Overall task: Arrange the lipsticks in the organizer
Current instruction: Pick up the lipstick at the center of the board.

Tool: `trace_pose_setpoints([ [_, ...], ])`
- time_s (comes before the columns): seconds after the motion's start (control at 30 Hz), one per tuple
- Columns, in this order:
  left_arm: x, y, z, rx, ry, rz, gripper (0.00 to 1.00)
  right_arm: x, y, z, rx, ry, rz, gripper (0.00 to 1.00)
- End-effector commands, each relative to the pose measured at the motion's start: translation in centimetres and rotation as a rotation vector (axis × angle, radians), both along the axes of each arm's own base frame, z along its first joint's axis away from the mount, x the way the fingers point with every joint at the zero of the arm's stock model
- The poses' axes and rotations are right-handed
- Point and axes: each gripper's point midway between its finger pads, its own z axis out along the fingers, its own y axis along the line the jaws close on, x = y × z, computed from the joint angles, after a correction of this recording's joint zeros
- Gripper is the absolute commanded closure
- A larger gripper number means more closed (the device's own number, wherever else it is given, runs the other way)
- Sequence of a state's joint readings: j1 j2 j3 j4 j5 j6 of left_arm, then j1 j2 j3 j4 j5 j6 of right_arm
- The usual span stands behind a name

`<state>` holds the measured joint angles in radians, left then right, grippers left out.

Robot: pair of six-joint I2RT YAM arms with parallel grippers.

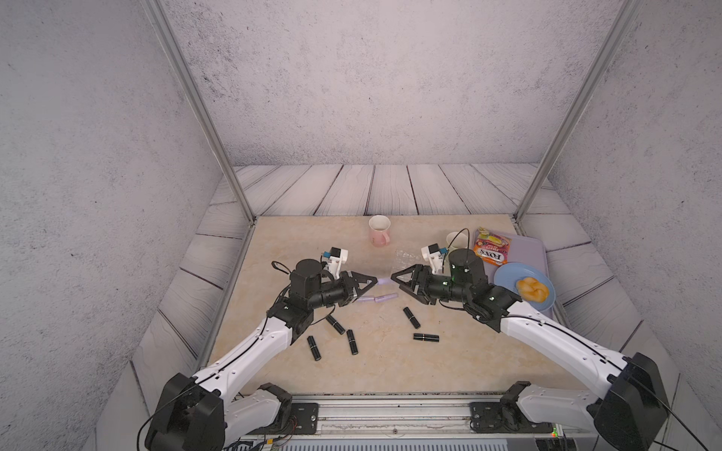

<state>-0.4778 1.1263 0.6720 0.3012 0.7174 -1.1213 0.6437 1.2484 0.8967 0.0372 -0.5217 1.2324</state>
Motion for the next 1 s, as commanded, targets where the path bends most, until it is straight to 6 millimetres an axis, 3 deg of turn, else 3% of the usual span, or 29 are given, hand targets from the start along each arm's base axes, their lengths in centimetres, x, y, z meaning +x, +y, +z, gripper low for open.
trace_pose_setpoints([
  [0.0,0.1,-0.2,1.8,-0.038,-0.085,0.026,1.0,0.6,1.8,3.3,0.188,0.075,0.02,0.52],
  [0.07,0.0,-0.3,1.8,-0.04,-0.089,0.023,1.0,0.7,2.1,2.4,0.187,0.112,0.009,0.59],
  [0.17,-0.2,-0.4,2.1,-0.042,-0.102,0.016,1.0,1.2,1.9,1.3,0.19,0.142,-0.035,0.61],
  [0.43,-0.2,-0.6,1.5,-0.036,-0.084,0.018,1.0,2.3,2.2,2.2,0.26,0.152,-0.066,0.73],
  [0.77,0.5,-0.7,0.7,-0.018,-0.057,0.035,1.0,3.6,1.8,1.0,0.268,0.277,-0.183,0.66],
  [0.97,0.7,-0.6,0.5,-0.008,-0.05,0.045,1.0,3.8,1.2,0.9,0.253,0.286,-0.224,0.79],
])
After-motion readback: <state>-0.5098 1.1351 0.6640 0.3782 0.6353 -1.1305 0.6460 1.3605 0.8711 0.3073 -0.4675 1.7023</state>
